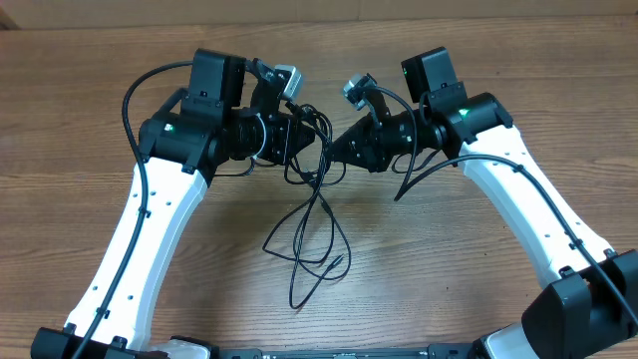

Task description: Untangle cables

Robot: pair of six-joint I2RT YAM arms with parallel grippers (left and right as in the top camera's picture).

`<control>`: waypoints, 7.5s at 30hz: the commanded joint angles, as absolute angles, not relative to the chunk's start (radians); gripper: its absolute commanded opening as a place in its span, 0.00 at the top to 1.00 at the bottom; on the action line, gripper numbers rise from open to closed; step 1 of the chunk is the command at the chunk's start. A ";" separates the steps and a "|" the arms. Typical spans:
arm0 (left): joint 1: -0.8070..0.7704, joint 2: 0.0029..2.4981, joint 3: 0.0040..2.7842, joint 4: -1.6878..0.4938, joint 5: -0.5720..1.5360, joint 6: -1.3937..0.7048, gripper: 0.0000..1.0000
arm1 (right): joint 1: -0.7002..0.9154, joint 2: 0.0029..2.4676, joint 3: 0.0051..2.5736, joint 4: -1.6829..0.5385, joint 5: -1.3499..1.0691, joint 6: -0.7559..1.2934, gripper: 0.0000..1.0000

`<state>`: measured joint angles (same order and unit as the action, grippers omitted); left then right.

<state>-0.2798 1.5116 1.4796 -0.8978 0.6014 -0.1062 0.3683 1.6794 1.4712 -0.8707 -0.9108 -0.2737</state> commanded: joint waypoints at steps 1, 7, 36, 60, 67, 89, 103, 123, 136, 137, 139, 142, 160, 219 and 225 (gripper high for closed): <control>-0.282 1.517 1.494 -0.885 0.617 -0.120 0.96 | 0.392 1.666 1.473 -0.865 -0.943 -0.289 0.90; -0.282 1.517 1.494 -0.886 0.619 -0.135 0.96 | 0.393 1.666 1.473 -0.856 -0.943 -0.289 0.44; -0.281 1.517 1.494 -0.885 0.306 -0.429 0.96 | 0.398 1.666 1.473 -1.055 -1.022 -0.527 0.96; -0.281 1.517 1.494 -1.093 -0.001 -0.578 0.96 | 0.361 1.666 1.473 -1.104 -1.041 -0.631 0.96; -0.281 1.517 1.494 -1.081 0.294 -0.160 0.96 | 0.361 1.666 1.473 -1.017 -0.834 -0.632 0.30; -0.282 1.517 1.494 -1.039 0.629 -0.075 0.96 | 0.415 1.667 1.472 -0.878 -0.800 -0.715 0.86; -0.282 1.517 1.494 -1.045 0.329 -0.205 0.96 | 0.415 1.667 1.472 -0.969 -0.762 -0.715 0.96; -0.282 1.517 1.494 -1.095 0.479 -0.187 0.96 | 0.415 1.667 1.472 -0.935 -0.752 -0.715 0.33; -0.282 1.517 1.494 -1.052 0.683 -0.277 0.96 | 0.417 1.694 1.472 -0.891 -0.752 -0.710 0.52; -0.282 1.517 1.494 -1.051 0.682 -0.277 0.96 | 0.417 1.698 1.472 -0.891 -0.752 -0.710 0.55; -0.282 1.517 1.494 -1.050 0.681 -0.277 0.96 | 0.417 1.715 1.472 -0.891 -0.752 -0.707 0.69; -0.282 1.517 1.494 -1.046 0.672 -0.277 0.96 | 0.417 1.721 1.472 -0.896 -0.752 -0.707 0.93; -0.282 1.517 1.494 -1.039 0.693 -0.289 0.96 | 0.417 1.721 1.472 -0.898 -0.764 -0.704 0.77; -0.281 1.518 1.494 -1.076 0.048 -0.435 0.96 | 0.416 1.721 1.473 -1.068 -0.855 -0.707 0.96; -0.281 1.518 1.494 -1.177 -0.158 -0.479 0.96 | 0.389 1.721 1.473 -1.056 -0.854 -0.633 0.96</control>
